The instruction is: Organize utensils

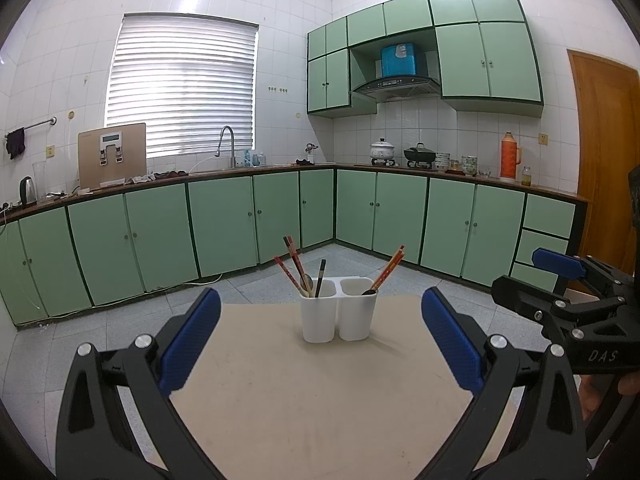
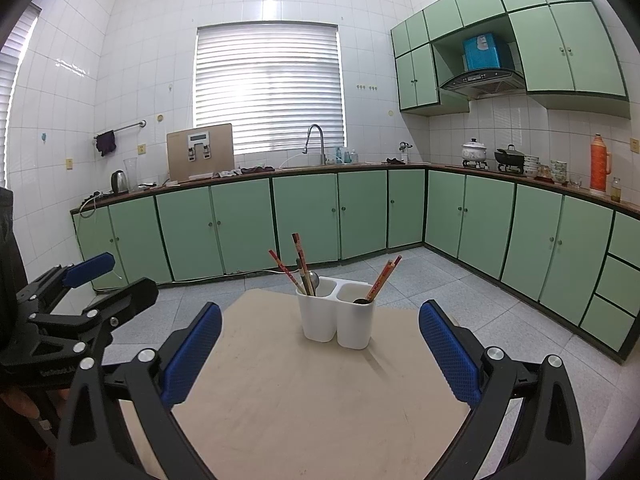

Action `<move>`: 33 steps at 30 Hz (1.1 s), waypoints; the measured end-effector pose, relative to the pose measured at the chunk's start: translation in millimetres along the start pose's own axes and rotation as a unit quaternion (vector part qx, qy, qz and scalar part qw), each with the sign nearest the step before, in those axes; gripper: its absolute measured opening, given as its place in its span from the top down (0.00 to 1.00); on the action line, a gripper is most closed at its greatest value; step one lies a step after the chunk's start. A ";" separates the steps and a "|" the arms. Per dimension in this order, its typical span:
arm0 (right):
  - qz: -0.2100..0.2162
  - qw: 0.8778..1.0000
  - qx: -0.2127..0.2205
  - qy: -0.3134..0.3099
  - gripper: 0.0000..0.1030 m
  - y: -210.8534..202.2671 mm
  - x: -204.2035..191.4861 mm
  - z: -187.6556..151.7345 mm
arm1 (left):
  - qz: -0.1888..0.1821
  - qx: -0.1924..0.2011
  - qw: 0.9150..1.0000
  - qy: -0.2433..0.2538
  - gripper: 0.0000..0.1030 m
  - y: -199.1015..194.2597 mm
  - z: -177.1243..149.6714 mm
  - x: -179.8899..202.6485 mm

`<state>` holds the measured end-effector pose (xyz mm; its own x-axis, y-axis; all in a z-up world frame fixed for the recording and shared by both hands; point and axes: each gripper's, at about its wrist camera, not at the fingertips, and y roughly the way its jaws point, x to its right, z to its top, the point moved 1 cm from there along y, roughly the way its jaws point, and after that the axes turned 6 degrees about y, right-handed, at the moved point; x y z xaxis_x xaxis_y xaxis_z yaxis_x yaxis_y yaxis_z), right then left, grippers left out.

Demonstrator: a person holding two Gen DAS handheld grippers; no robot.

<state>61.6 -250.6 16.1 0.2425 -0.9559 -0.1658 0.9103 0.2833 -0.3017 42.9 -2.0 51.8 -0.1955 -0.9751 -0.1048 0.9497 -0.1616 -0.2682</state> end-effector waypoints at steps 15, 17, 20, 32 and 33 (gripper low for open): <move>0.000 1.000 0.000 0.000 0.06 0.0 0.0 -0.1 | 0.001 -0.001 1.000 0.000 0.05 2.2 -2.6 -1.4; 0.000 1.000 0.000 0.000 0.06 -0.1 0.2 0.0 | 0.000 -0.002 1.000 -0.001 0.05 2.8 -3.4 -1.7; 0.000 1.000 0.000 0.000 0.06 0.0 0.3 0.0 | 0.000 -0.001 1.000 -0.001 0.05 2.7 -3.8 -2.0; -0.001 1.000 -0.001 -0.001 0.06 0.1 0.5 0.1 | 0.005 -0.002 1.000 -0.003 0.05 6.3 -5.1 -3.7; -0.001 1.000 -0.001 0.000 0.06 1.1 0.0 -0.6 | 0.005 -0.002 1.000 -0.003 0.05 7.0 -5.3 -4.2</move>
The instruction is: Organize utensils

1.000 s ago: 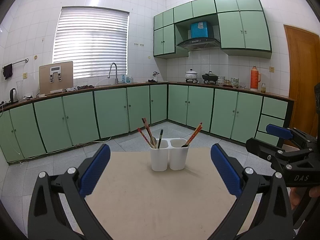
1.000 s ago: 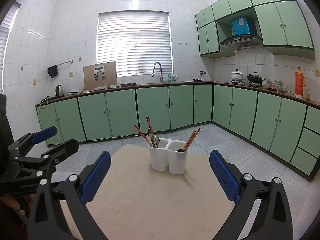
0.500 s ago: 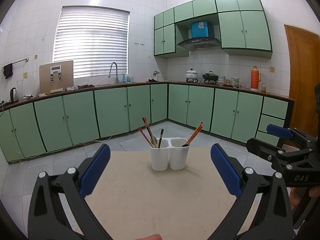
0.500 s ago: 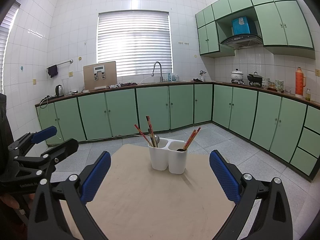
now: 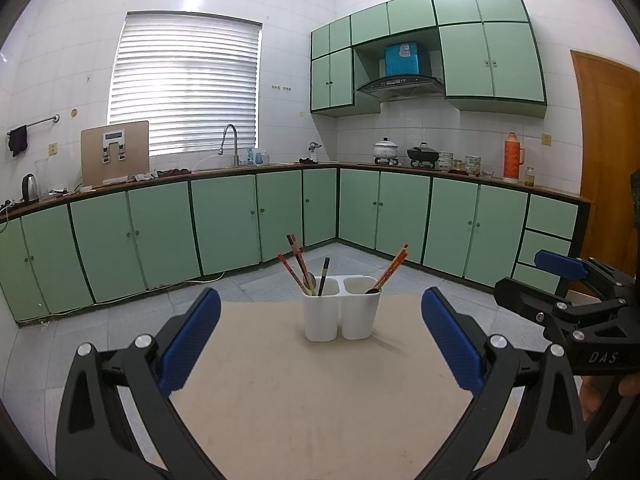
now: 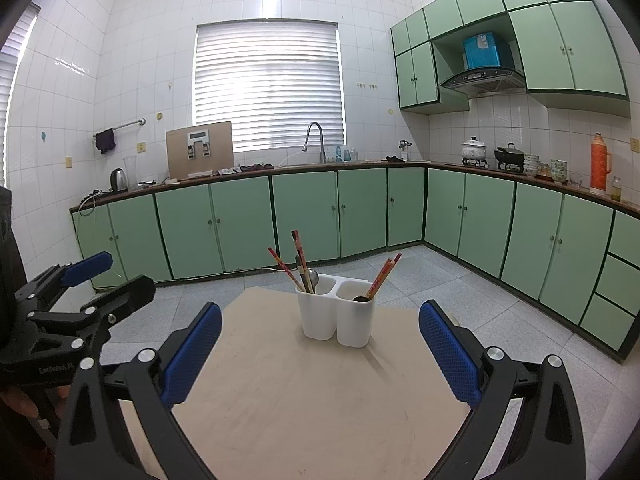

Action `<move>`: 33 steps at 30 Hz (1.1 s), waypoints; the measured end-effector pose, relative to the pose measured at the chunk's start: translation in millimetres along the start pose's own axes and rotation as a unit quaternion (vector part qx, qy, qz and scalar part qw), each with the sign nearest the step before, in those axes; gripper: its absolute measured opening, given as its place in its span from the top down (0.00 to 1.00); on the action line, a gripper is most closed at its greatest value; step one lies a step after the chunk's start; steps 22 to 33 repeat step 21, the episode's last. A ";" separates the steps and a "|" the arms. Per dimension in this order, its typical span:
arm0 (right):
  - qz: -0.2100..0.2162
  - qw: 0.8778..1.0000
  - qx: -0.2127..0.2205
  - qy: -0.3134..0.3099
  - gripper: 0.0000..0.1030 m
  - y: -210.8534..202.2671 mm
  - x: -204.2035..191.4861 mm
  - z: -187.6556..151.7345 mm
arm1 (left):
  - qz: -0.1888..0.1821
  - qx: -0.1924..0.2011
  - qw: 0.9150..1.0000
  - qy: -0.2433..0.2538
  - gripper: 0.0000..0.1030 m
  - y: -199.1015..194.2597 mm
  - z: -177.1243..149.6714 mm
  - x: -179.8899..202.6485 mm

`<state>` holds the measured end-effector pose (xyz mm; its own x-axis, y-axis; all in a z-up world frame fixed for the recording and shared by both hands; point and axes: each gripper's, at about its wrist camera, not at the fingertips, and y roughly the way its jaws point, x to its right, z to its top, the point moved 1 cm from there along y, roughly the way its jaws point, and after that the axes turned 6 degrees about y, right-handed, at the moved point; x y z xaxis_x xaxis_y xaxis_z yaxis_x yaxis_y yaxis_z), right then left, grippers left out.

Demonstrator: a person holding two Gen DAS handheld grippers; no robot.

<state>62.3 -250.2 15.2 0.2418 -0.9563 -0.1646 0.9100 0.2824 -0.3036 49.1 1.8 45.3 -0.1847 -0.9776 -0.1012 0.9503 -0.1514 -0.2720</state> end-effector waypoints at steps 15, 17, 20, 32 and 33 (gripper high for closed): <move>-0.002 1.000 -0.005 0.001 0.06 5.4 3.6 -5.3 | -0.004 -0.003 1.000 -0.005 0.05 0.9 -2.8 -5.1; -0.001 1.000 -0.005 0.002 0.06 5.5 4.1 -5.7 | -0.004 -0.004 1.000 -0.005 0.05 1.2 -2.8 -5.4; -0.001 1.000 -0.005 0.002 0.06 5.6 4.5 -6.5 | -0.004 -0.004 1.000 -0.005 0.05 1.6 -2.4 -6.2; -0.001 1.000 -0.005 0.002 0.06 5.5 4.8 -6.7 | -0.004 -0.004 1.000 -0.005 0.05 1.6 -2.4 -6.3; -0.001 1.000 -0.005 0.002 0.06 5.5 4.8 -6.7 | -0.004 -0.004 1.000 -0.005 0.05 1.6 -2.4 -6.3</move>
